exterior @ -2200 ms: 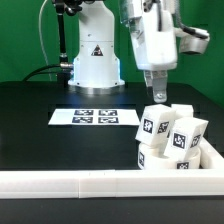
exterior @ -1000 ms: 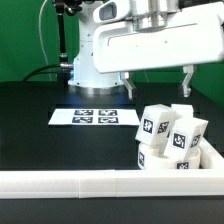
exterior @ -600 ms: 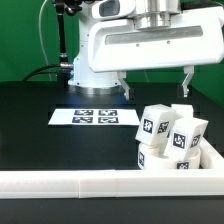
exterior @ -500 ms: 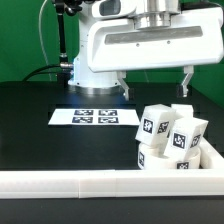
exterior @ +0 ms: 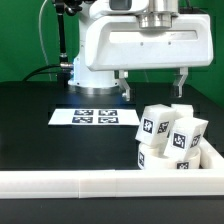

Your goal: Assemble stool

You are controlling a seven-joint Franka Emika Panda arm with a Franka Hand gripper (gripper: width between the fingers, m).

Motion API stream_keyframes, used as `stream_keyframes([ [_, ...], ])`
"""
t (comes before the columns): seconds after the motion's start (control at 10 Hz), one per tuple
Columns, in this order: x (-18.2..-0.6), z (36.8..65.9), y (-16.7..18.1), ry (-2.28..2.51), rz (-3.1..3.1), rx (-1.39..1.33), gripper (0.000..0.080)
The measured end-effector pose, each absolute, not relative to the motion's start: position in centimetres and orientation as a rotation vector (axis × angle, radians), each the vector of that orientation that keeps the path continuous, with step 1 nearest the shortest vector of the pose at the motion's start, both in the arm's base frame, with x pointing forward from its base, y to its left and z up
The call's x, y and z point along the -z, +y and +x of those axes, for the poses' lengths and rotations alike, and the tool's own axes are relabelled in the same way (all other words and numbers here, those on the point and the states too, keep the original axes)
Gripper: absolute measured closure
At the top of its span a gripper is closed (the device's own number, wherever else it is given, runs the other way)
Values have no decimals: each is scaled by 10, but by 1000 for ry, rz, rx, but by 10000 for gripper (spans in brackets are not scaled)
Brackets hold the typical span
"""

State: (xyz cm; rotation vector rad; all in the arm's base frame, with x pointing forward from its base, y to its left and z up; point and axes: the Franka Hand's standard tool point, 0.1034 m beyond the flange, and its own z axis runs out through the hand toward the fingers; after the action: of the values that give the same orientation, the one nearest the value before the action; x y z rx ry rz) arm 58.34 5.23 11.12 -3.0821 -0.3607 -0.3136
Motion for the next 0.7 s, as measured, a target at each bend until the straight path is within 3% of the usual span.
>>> stream_keyframes([
  [0.3,-108,578,54,-387,-3085,247,150],
  [0.4,-106,572,59,-455,-3077,103,150],
  [0.7,-103,579,52,-518,-3074,-24,150],
])
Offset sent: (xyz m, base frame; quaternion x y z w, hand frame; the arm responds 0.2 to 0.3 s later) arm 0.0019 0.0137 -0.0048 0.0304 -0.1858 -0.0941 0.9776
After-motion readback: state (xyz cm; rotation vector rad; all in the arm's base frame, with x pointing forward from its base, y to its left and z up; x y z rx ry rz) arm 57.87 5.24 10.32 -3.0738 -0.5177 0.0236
